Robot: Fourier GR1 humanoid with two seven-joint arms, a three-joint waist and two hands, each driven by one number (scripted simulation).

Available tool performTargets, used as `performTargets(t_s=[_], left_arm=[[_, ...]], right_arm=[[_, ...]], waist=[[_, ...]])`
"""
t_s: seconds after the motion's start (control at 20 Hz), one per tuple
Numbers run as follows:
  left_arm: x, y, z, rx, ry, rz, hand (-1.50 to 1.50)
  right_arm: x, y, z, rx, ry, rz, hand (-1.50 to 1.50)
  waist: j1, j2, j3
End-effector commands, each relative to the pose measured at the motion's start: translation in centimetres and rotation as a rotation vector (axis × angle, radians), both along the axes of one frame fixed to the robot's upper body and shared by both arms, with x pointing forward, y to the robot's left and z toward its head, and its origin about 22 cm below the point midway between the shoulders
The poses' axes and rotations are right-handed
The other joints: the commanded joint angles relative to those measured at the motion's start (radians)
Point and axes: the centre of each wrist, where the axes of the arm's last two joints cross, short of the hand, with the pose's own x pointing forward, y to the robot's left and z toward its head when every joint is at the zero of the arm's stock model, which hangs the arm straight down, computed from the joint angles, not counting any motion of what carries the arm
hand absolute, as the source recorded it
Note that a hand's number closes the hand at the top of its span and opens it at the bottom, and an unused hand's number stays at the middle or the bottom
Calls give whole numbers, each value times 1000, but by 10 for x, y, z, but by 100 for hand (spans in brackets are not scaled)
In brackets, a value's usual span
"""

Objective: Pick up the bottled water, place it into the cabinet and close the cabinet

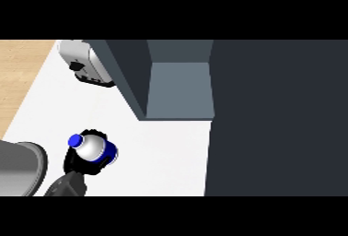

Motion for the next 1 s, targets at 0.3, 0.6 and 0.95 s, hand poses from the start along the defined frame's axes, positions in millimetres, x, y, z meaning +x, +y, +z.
performTargets(t_s=[0.3, 0.6, 0.95], left_arm=[[1, -18, 30, -41, -60, -84, 150], [8, -59, 75, -6, -98, -122, 150], [25, -106, 117, 52, -153, -140, 150]], right_arm=[[-1, 7, 13, 20, 5, 11, -150], [12, 6, -1, 9, 15, 15, -150], [16, 7, -8, 25, 14, 26, -150]], waist=[[6, -2, 1], [9, -2, 1], [0, 0, 0]])
